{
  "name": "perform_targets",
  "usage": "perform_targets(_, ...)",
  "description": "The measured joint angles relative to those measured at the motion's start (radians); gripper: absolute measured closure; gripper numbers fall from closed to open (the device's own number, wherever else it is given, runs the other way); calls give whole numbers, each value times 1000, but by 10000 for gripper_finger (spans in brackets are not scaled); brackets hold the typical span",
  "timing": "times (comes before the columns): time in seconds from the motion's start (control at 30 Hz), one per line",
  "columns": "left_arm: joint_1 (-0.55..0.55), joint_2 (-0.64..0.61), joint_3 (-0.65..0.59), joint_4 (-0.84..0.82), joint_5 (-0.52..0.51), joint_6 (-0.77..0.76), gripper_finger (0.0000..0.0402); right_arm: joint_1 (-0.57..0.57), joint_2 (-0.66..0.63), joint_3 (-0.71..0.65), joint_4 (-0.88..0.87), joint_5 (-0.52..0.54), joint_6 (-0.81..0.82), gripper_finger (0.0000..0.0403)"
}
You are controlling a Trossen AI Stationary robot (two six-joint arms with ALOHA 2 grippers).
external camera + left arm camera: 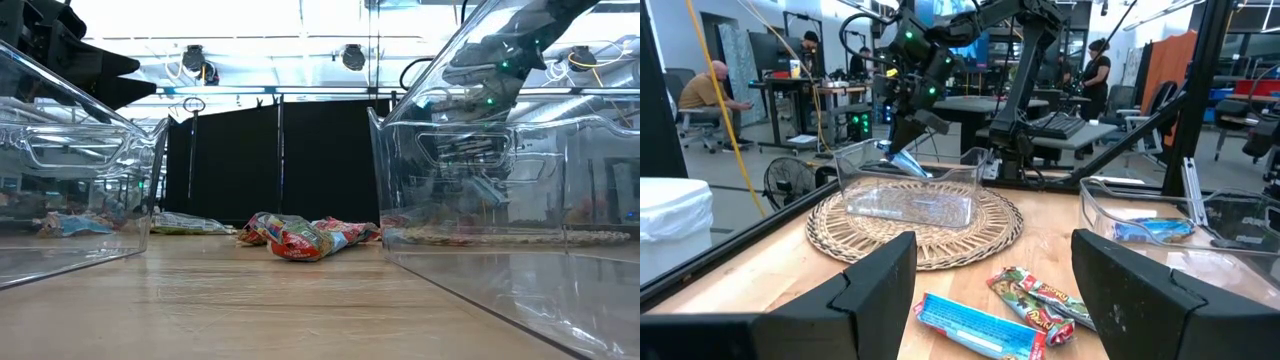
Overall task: Pick and place Granola Bars by type
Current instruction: Put the right blue granola bar into the top transparent bin, then put the left blue granola bar into the top transparent bin
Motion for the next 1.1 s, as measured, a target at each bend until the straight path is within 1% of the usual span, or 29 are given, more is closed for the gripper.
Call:
perform_targets(0.23, 0, 0, 0, 0, 0, 0, 135, 0, 0, 0, 0, 0, 1, 395)
perform_targets(0.33, 0, 0, 0, 0, 0, 0, 135, 0, 0, 0, 0, 1, 36, 387)
perform_targets(0.43, 0, 0, 0, 0, 0, 0, 135, 0, 0, 0, -1, 1, 61, 366)
perform_targets(0.7, 0, 0, 0, 0, 0, 0, 135, 0, 0, 0, 0, 3, 57, 297)
perform_targets(0.9, 0, 0, 0, 0, 0, 0, 135, 1, -1, -1, 20, 1, 45, 269)
perform_targets(0.97, 0, 0, 0, 0, 0, 0, 135, 2, -12, -1, 33, -46, 38, 267)
perform_targets(1.1, 0, 0, 0, 0, 0, 0, 135, 35, -75, -1, 68, -287, 35, 272)
